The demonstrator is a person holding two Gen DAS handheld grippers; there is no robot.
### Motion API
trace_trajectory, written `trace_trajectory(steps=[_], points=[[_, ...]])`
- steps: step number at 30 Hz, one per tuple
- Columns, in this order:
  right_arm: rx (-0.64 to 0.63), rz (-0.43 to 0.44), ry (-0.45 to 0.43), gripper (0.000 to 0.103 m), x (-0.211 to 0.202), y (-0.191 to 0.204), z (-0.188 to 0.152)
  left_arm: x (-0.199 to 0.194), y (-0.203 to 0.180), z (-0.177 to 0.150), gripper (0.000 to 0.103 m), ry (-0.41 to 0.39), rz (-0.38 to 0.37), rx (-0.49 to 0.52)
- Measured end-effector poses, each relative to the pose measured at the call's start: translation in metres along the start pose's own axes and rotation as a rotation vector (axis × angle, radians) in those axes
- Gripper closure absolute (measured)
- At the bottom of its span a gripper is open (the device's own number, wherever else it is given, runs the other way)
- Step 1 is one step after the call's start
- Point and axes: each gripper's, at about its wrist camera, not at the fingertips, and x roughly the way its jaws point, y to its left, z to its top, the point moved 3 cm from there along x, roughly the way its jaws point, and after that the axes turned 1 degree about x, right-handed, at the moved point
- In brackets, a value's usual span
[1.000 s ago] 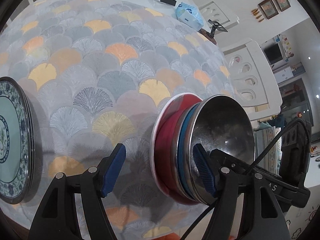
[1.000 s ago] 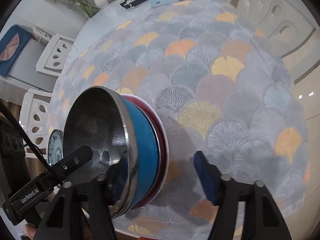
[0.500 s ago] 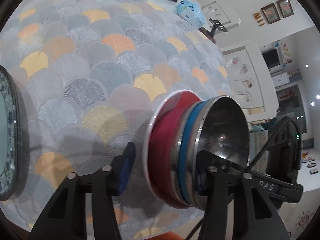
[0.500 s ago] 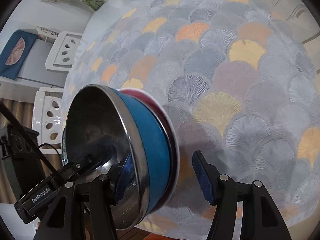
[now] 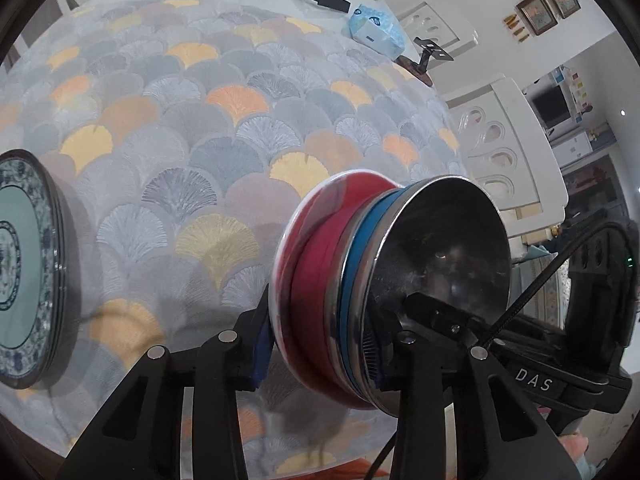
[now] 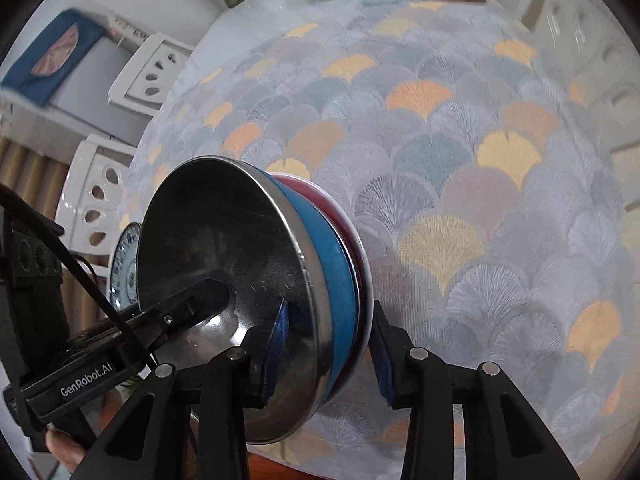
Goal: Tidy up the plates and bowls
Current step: 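Lift the bowl stack and lower it onto the blue-white patterned plate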
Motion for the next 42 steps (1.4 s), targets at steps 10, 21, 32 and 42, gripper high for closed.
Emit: trace_trajectory(steps=[10,21,32,42], points=[[-0.020,0.002,-0.037,0.065,-0.007,0.042,0.001,-0.048,0.028,-0.002,0.069,-0.050,-0.005,-0.018],[-0.112,0.031,-0.096,0.065,-0.020,0.173,0.006,-0.157,0.099,0.014,0.069,-0.140,0.048,-0.045],[-0.157,0.034,-0.004,0.065,0.057,0.259,-0.006,-0.164,0.208,0.005,0.069,-0.092,0.085,-0.134],[-0.071,-0.014,0.025,0.065,0.101,0.262,-0.014,-0.139,0.240,0.010,0.069,-0.023,0.044,-0.085]])
